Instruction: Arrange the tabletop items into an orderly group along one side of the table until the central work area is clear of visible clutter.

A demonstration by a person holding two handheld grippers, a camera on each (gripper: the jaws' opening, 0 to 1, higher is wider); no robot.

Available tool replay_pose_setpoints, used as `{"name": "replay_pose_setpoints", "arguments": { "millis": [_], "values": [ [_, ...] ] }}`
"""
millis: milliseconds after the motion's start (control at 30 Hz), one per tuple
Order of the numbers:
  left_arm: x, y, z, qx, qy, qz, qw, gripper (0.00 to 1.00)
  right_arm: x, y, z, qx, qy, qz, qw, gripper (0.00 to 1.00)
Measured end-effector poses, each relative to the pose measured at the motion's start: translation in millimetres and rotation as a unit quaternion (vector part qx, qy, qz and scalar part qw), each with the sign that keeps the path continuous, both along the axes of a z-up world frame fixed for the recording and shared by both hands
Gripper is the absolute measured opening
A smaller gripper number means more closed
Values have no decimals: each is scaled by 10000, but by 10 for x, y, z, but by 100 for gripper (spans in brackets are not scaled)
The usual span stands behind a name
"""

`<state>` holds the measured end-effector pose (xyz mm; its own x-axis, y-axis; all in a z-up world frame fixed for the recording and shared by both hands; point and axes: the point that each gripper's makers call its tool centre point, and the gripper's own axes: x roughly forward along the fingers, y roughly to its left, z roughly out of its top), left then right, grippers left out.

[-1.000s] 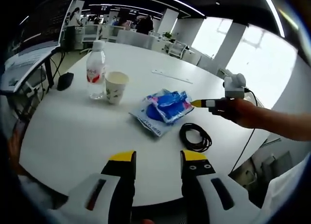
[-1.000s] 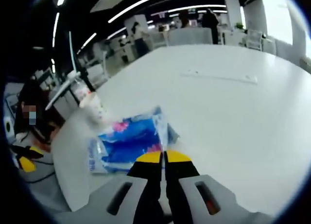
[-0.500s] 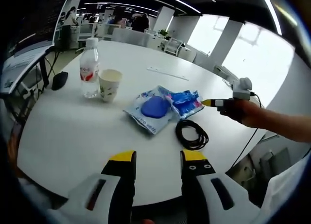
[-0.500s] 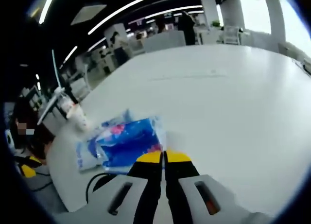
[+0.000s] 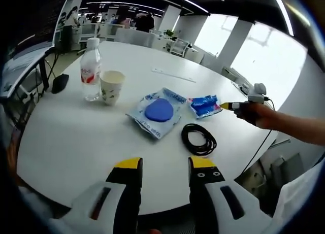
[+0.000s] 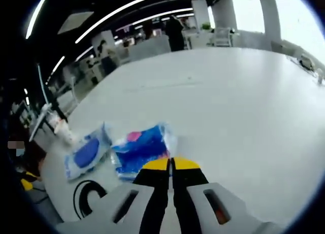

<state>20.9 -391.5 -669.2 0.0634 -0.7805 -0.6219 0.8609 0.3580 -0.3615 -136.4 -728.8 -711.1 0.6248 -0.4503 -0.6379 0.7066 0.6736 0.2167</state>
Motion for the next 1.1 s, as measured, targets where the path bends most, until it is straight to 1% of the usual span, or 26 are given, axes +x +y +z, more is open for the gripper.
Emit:
{"name": "replay_pose_setpoints", "arguments": {
  "millis": [400, 467, 667, 1000, 1033, 1100],
  "values": [
    [21, 23, -48, 37, 70, 65, 9999, 34, -82, 115, -181, 186, 206, -12, 9996, 2],
    [41, 26, -63, 39, 87, 84, 9999, 33, -93, 126, -203, 213, 240, -9, 9995, 0],
    [111, 34, -95, 59, 107, 120, 9999, 33, -114, 134, -199, 215, 269, -20, 9994, 0],
    [236, 94, -115, 106, 31, 107, 9999, 33, -110, 130, -172, 135, 306, 65, 9994, 0],
    [245, 94, -117, 110, 20, 100, 9999, 33, -104, 136, -169, 126, 317, 84, 9994, 0],
    [259, 99, -139, 146, -18, 3, 9999, 33, -72, 165, -159, -11, 458, 334, 9984, 1]
  ]
}}
